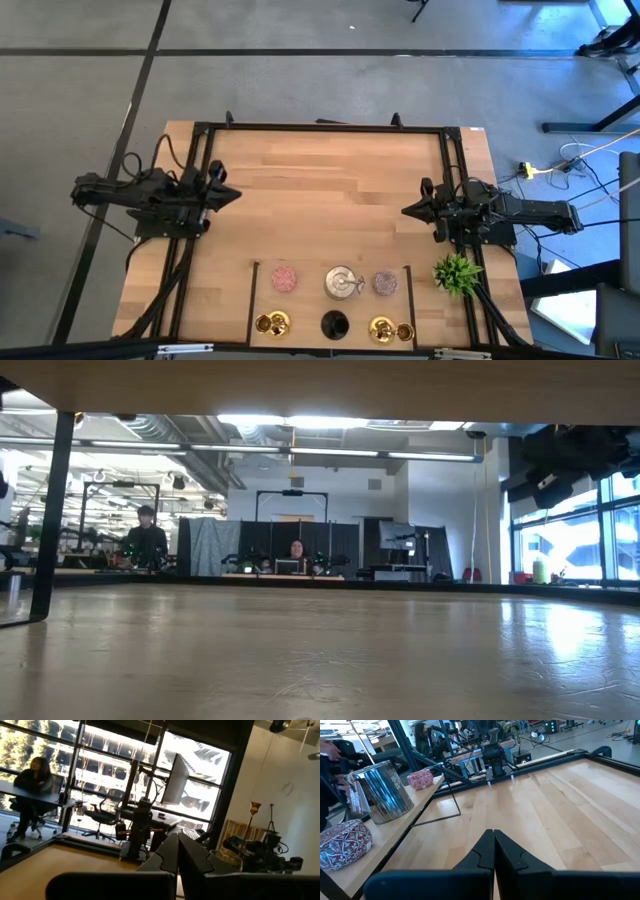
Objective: Pick & Place candle stick holders
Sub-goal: Return to Home Position
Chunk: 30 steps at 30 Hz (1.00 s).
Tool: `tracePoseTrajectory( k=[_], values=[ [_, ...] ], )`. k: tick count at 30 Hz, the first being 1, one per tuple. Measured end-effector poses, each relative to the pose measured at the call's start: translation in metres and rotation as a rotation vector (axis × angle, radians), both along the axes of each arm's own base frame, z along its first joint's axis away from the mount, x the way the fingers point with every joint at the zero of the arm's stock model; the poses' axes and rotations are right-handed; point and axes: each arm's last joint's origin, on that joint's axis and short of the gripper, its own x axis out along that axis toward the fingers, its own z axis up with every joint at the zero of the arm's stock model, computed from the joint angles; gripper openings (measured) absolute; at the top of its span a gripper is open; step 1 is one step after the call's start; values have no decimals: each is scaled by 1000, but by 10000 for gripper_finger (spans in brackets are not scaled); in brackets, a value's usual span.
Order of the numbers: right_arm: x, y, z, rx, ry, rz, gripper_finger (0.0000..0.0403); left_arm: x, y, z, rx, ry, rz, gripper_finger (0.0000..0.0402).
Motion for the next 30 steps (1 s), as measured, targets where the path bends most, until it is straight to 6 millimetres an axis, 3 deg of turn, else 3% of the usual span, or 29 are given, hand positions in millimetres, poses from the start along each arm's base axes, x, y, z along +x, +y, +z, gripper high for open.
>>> tracePoseTrajectory(
  k=[8,17,30],
  values=[
    [0,0,0,0,0,0,0,-7,1,-33,12,-15,16,1],
    [0,0,0,0,0,0,0,-3,1,-57,12,8,27,1],
    [0,0,0,0,-1,0,0,3,2,-85,76,230,93,1]
  ],
)
